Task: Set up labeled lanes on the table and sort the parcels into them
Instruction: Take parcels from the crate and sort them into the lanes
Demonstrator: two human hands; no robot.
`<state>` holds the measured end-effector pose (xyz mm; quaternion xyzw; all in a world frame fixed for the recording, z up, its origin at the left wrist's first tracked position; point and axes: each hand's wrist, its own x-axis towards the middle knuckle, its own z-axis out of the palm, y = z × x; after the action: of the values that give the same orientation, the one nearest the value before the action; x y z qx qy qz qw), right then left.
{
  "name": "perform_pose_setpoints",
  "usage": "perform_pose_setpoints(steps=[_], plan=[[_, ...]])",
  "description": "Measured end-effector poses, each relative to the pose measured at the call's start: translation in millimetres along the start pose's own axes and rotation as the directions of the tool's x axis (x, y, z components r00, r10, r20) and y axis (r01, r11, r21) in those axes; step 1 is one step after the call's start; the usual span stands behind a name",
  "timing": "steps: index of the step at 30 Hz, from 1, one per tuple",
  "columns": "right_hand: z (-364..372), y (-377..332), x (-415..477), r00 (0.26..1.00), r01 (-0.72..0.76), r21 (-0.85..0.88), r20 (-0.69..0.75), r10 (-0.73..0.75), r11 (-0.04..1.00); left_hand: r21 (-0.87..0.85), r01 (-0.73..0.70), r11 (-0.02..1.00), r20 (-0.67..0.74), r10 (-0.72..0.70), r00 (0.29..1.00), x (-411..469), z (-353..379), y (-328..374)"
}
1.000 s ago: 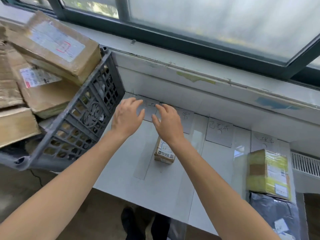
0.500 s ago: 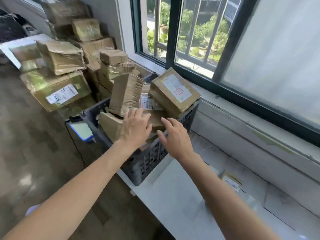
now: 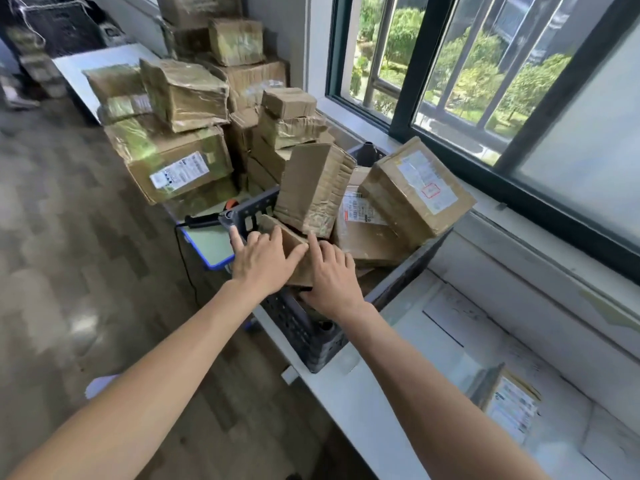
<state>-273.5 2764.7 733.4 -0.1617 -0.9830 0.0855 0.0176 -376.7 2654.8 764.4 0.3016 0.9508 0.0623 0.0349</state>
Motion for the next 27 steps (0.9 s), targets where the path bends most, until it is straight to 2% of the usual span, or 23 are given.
perform_pose_setpoints(steps=[4, 8, 11, 14, 16, 19, 21, 24, 27], plan=[[12.2, -4.5, 12.2, 0.994, 0.002, 0.072, -0.111, 0.006, 0.997, -0.106, -0.005, 0.994, 0.020, 0.007, 1.000, 7.3, -1.0, -1.6], [4.5, -5.0, 17.6, 0.984, 0.000, 0.391, -0.162, 0.068, 0.920, -0.315, -0.067, 0.947, -0.039, 0.058, 0.998, 15.0, -7.0, -8.1], [-12.8, 5.5, 13.5, 0.972, -0.016, 0.573, -0.182, 0.146, 0.820, -0.513, -0.062, 0.856, -0.155, -0.021, 0.988, 21.9, -15.8, -14.8], [-35.4, 21.3, 3.2, 0.955, -0.043, 0.780, -0.151, 0.254, 0.624, -0.697, 0.005, 0.717, -0.191, -0.192, 0.963, 29.7, -24.6, -20.0], [-48.7, 32.2, -4.6, 0.937, -0.052, 0.908, -0.099, 0.335, 0.415, -0.843, 0.061, 0.535, -0.079, -0.236, 0.969, 33.8, -31.2, -16.7], [-59.6, 46.6, -14.7, 0.925, -0.061, 0.997, 0.039, 0.378, 0.048, -0.972, 0.182, 0.151, 0.165, -0.118, 0.979, 33.6, -41.4, 1.5], [-61.3, 54.4, -21.4, 0.920, -0.040, 0.992, 0.082, 0.384, -0.117, -0.970, 0.242, 0.005, 0.242, 0.039, 0.969, 29.6, -42.7, 17.8], [-61.8, 66.7, -36.6, 0.904, -0.019, 0.951, 0.148, 0.401, -0.308, -0.957, 0.266, -0.119, 0.251, 0.127, 0.960, 23.8, -38.9, 42.1], [-62.8, 82.5, -56.2, 0.892, -0.028, 0.930, 0.188, 0.410, -0.366, -0.952, 0.280, -0.125, 0.258, 0.169, 0.951, 18.9, -34.4, 61.7]])
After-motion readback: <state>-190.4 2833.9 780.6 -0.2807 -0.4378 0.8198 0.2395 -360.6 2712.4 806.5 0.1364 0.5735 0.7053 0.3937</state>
